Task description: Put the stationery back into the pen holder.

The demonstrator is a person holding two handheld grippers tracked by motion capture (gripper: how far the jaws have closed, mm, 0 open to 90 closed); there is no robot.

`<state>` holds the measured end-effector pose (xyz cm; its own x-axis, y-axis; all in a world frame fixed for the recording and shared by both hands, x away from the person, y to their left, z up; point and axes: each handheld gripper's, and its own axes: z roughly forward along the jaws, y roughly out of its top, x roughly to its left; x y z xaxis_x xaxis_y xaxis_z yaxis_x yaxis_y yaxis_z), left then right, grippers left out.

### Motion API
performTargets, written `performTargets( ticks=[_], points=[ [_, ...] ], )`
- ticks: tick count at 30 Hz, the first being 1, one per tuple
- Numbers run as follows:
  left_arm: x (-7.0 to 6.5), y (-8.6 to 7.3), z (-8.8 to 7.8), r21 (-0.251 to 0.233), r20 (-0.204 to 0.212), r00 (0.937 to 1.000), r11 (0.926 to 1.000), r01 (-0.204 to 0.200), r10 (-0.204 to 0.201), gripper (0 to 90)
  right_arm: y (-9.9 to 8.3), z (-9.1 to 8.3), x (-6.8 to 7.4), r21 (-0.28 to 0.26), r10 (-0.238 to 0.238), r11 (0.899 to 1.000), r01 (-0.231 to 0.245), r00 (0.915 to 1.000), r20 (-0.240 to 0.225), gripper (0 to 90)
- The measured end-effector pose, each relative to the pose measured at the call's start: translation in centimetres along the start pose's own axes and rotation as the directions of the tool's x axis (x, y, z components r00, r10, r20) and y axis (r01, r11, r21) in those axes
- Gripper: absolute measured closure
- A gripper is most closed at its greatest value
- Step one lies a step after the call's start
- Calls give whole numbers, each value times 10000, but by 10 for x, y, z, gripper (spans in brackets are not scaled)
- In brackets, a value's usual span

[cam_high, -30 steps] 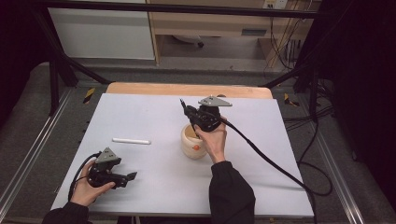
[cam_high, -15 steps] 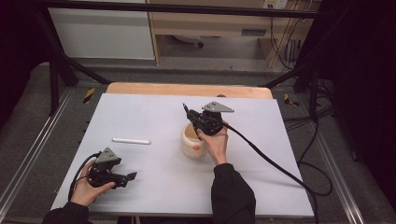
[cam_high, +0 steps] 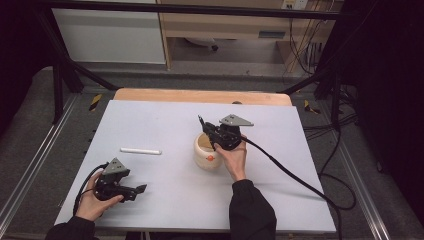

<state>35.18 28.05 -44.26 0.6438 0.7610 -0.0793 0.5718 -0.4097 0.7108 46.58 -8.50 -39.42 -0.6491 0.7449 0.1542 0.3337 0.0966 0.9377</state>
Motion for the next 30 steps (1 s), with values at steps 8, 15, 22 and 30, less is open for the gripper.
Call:
performTargets(
  ticks=[8, 15, 22, 30],
  points=[
    [0, 0, 0, -1, -2, 10000, 10000, 6, -6, 108, -3, -3, 2, 332, -268, 9991, 269, 9996, -10, 785],
    [0, 0, 0, 0, -5, 10000, 10000, 1, -1, 108, 4, -13, 4, 365, -265, 9990, 266, 9996, -41, 594],
    [0, 0, 0, 12, -7, 10000, 10000, -17, 17, 107, 17, -33, 7, 915, -616, 9939, 613, 9981, 3, 295],
    [0, 1, 0, 51, -6, 10000, 10000, -27, 27, 89, 15, -55, 5, 2257, -852, 9701, 896, 9959, -288, 65]
  ],
)
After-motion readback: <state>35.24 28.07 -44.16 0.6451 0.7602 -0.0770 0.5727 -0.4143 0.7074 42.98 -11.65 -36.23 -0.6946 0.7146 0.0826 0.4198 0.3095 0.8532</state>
